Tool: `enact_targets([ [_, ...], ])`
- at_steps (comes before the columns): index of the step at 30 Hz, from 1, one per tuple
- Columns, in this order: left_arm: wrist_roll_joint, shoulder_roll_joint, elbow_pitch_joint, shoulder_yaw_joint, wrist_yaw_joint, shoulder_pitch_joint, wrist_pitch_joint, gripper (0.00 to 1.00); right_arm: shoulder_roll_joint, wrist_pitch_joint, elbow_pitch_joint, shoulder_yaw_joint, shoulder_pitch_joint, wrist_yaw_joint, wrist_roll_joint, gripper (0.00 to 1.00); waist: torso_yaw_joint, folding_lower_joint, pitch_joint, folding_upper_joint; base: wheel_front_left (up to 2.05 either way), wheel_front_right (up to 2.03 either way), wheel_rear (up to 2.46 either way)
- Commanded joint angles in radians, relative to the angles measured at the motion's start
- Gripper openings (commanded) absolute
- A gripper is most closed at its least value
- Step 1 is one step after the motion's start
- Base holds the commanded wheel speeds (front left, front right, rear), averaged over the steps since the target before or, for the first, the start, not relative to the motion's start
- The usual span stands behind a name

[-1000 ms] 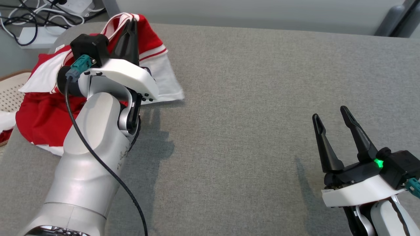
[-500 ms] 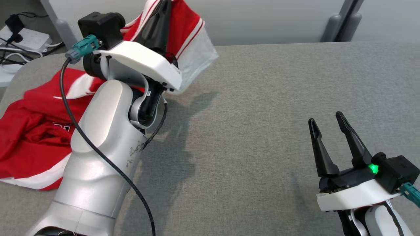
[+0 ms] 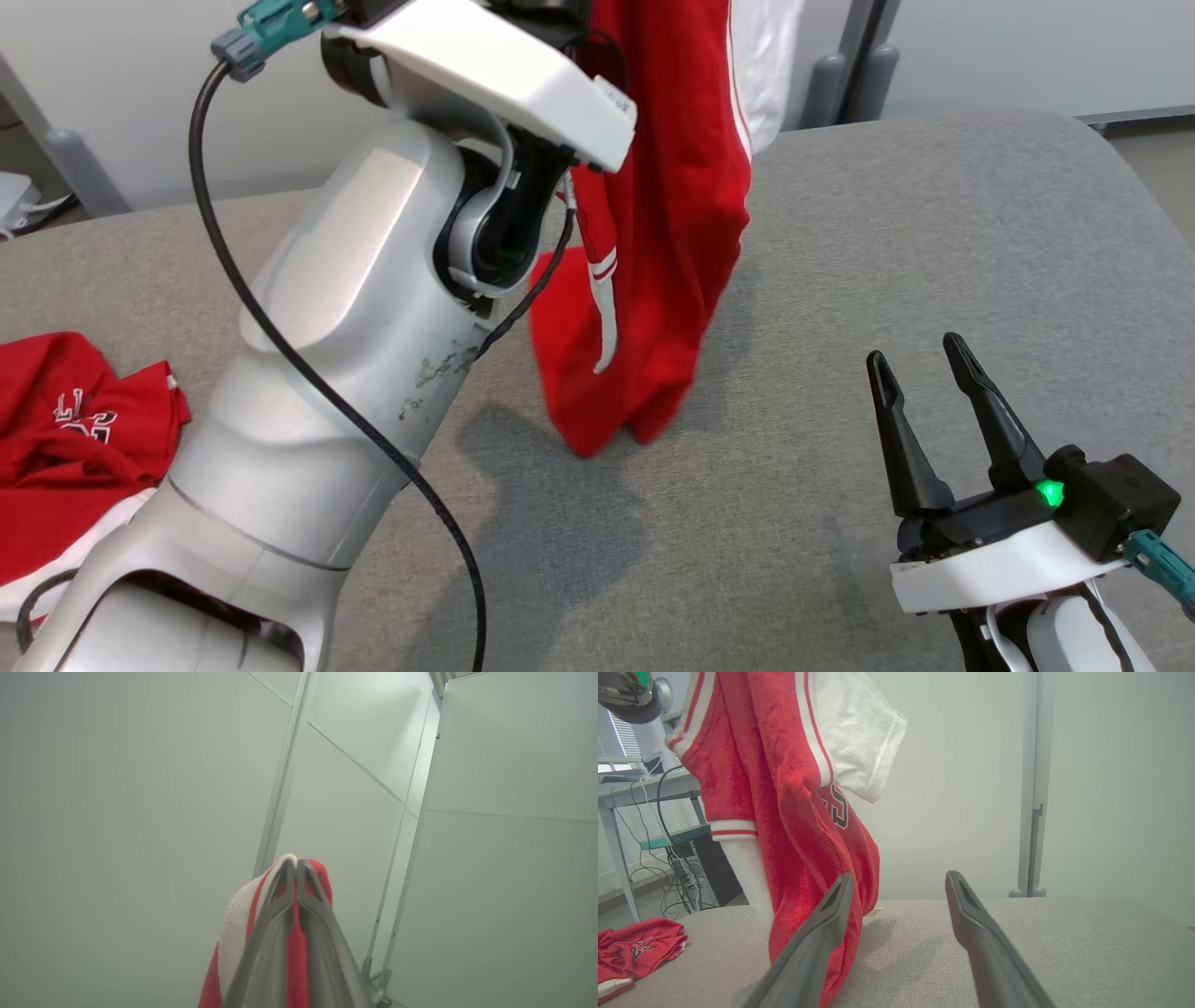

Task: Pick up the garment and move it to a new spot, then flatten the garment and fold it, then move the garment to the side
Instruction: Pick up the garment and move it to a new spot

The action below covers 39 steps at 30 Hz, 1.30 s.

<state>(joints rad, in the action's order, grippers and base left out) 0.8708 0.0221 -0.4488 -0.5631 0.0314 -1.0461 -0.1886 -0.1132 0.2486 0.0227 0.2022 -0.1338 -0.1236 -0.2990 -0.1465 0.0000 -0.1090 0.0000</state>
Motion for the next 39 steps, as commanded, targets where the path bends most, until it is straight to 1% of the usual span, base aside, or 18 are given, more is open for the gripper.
enact_targets([
  [1,0.029,0.028,0.029,0.002,0.013,-0.069,-0.021,0.0,-0.003,0.013,-0.016,0.019,-0.006,-0.007,-0.001,1.0,-0.017,0.0,0.007,0.0,0.0,0.0,0.0],
  [5,0.1,0.028,0.014,-0.064,0.029,-0.099,-0.05,0.0,-0.003,0.013,-0.015,0.021,-0.003,-0.007,0.0,1.0,-0.03,0.0,0.007,0.0,0.0,0.0,0.0],
  [8,0.118,0.028,-0.021,-0.109,0.034,-0.081,-0.06,0.0,0.0,0.013,-0.017,0.017,-0.002,-0.007,0.001,1.0,-0.03,0.0,0.004,0.0,0.0,0.0,0.0],
  [12,0.112,0.029,-0.078,-0.126,0.023,-0.006,-0.068,0.0,0.001,0.013,-0.022,0.0,0.008,-0.007,0.001,1.0,-0.015,0.0,-0.004,0.0,0.0,0.0,0.0],
  [17,0.096,0.066,-0.107,-0.121,0.014,0.134,-0.072,0.0,-0.006,0.013,-0.025,-0.021,0.027,-0.007,0.003,1.0,0.014,0.0,-0.005,0.0,0.0,0.0,0.0],
  [20,0.084,0.1,-0.098,-0.104,0.027,0.23,-0.073,0.0,-0.007,0.013,-0.027,-0.026,0.036,-0.007,0.004,1.0,0.028,0.0,-0.004,0.0,0.0,0.0,0.0],
  [24,0.055,0.148,-0.066,-0.058,0.052,0.35,-0.073,0.0,-0.01,0.013,-0.027,-0.024,0.04,-0.007,0.003,1.0,0.042,0.0,-0.006,0.0,0.0,0.0,0.0],
  [26,0.026,0.171,-0.055,-0.037,0.066,0.398,-0.073,0.0,-0.013,0.013,-0.024,-0.021,0.04,-0.007,0.002,1.0,0.048,0.0,-0.007,0.0,0.0,0.0,0.0],
  [30,-0.041,0.198,-0.043,0.015,0.093,0.469,-0.073,0.0,-0.017,0.013,-0.017,-0.015,0.038,-0.007,-0.002,1.0,0.054,0.0,-0.011,0.0,0.0,0.0,0.0],
  [32,-0.058,0.2,-0.042,0.032,0.099,0.482,-0.073,0.0,-0.018,0.013,-0.016,-0.014,0.037,-0.007,-0.003,1.0,0.054,0.0,-0.013,0.0,0.0,0.0,0.0],
  [36,-0.148,0.207,-0.061,0.081,0.12,0.515,-0.073,0.0,-0.018,0.013,-0.007,0.0,0.034,-0.007,-0.006,1.0,0.051,0.0,-0.017,0.0,0.0,0.0,0.0],
  [39,-0.196,0.198,-0.084,0.115,0.116,0.526,-0.073,0.0,-0.017,0.013,0.0,0.013,0.03,-0.007,-0.009,1.0,0.044,0.0,-0.019,0.0,0.0,0.0,0.0],
])
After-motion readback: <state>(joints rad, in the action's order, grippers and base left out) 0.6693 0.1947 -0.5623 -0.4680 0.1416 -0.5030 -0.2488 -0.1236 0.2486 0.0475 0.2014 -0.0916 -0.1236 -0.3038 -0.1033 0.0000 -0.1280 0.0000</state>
